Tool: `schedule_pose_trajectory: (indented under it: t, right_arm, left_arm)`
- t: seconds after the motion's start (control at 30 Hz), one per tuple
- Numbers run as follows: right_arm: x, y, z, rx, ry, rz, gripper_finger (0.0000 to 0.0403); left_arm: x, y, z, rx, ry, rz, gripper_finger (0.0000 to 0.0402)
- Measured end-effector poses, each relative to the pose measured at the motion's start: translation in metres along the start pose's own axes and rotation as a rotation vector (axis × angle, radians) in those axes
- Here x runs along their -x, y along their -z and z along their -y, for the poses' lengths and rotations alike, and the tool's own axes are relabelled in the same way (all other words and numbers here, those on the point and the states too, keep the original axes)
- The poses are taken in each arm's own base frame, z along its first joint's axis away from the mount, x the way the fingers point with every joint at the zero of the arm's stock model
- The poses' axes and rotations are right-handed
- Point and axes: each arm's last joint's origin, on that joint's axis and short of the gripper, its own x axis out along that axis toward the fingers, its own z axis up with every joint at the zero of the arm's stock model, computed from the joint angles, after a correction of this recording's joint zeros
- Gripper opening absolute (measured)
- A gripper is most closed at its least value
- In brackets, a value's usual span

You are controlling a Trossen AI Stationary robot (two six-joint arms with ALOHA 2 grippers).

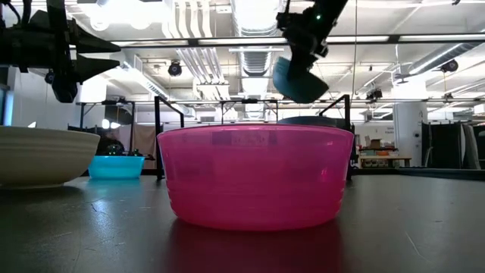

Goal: Place and stack bowls onto a shelf
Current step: Stack the pine green bowl on top of the light blue bowl

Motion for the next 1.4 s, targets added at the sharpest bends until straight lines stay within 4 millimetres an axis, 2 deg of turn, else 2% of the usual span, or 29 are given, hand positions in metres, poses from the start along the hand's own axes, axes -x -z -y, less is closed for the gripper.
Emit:
schedule_pose_trajectory:
  t: [0.37, 0.6, 0.8, 1.1, 1.23, 1.4]
  right_arm:
    - [-0.053, 0.007, 0.007, 0.094, 0.004, -0.156, 0.0008]
    - [-0.066, 0.017, 0.012, 0.121, 0.024, -0.261, 0.0008]
    - [-0.061, 0.02, 0.012, 0.106, -0.025, -0.284, 0.0016]
    - [-0.049, 0.024, 0.014, 0.101, -0.038, -0.314, 0.0083]
    - [-0.037, 0.021, 0.018, 0.093, -0.036, -0.291, 0.01]
    - [-0.015, 0.014, 0.023, 0.065, -0.072, -0.245, 0.0102]
  left_arm:
    - [0.0, 0.0, 0.0, 0.0, 0.0, 0.0, 0.0136]
    - [0.0, 0.0, 0.0, 0.001, 0.0, 0.001, 0.0136]
    - [0.0, 0.0, 0.0, 0.002, 0.001, 0.002, 0.0136]
    - [0.0, 0.0, 0.0, 0.0, 0.0, 0.0, 0.0136]
    - [0.0, 0.0, 0.0, 0.0, 0.0, 0.0, 0.0136]
    - [0.0, 0.0, 0.0, 0.001, 0.0, 0.001, 0.0136]
